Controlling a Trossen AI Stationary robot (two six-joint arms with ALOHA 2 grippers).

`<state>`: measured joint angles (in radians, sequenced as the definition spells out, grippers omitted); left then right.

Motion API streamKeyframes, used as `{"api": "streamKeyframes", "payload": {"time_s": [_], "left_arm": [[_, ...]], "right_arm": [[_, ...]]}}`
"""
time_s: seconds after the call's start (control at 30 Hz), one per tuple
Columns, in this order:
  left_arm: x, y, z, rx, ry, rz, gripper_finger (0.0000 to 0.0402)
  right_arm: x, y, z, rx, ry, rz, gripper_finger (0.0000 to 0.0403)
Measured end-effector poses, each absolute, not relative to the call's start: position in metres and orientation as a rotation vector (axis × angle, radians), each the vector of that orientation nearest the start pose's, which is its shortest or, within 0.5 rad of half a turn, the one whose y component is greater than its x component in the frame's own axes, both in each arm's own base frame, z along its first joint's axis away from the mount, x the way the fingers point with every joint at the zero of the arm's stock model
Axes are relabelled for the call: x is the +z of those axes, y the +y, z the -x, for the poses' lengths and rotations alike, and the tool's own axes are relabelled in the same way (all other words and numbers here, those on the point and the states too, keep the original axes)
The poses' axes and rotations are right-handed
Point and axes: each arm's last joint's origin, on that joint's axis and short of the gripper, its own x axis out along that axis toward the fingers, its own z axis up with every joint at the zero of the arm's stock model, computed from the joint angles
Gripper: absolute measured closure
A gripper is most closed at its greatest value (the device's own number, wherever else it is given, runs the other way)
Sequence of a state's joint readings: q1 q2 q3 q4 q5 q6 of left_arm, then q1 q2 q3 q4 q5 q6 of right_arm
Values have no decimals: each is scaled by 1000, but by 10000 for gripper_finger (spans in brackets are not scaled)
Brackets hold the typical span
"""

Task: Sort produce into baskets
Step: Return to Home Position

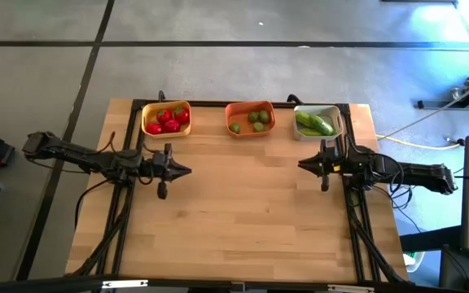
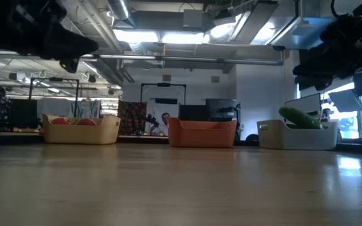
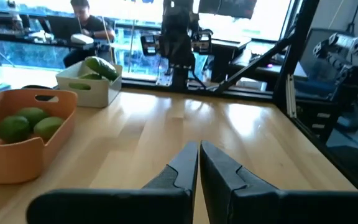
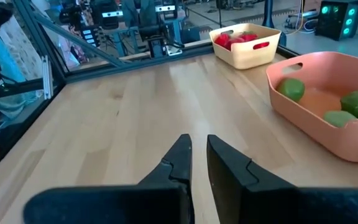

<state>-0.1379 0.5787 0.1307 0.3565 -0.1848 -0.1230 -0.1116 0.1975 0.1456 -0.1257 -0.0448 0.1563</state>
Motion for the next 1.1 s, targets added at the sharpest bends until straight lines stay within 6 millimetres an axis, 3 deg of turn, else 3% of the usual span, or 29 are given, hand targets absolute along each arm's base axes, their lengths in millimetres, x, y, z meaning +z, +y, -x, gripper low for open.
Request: {"api": "streamKeyframes", "payload": {"time_s": [0.33, 0.73, 1.1], "left_arm": [[168, -11, -119, 48, 0, 106, 386], [173, -9, -108, 51, -56, 60, 386], [169, -6, -98, 109, -35, 93, 386]], "right_arm": [[172, -11, -104, -88, 145, -189, 363], [167, -11, -99, -109, -3, -187, 363], [166, -12, -99, -126, -6, -203, 363]]}}
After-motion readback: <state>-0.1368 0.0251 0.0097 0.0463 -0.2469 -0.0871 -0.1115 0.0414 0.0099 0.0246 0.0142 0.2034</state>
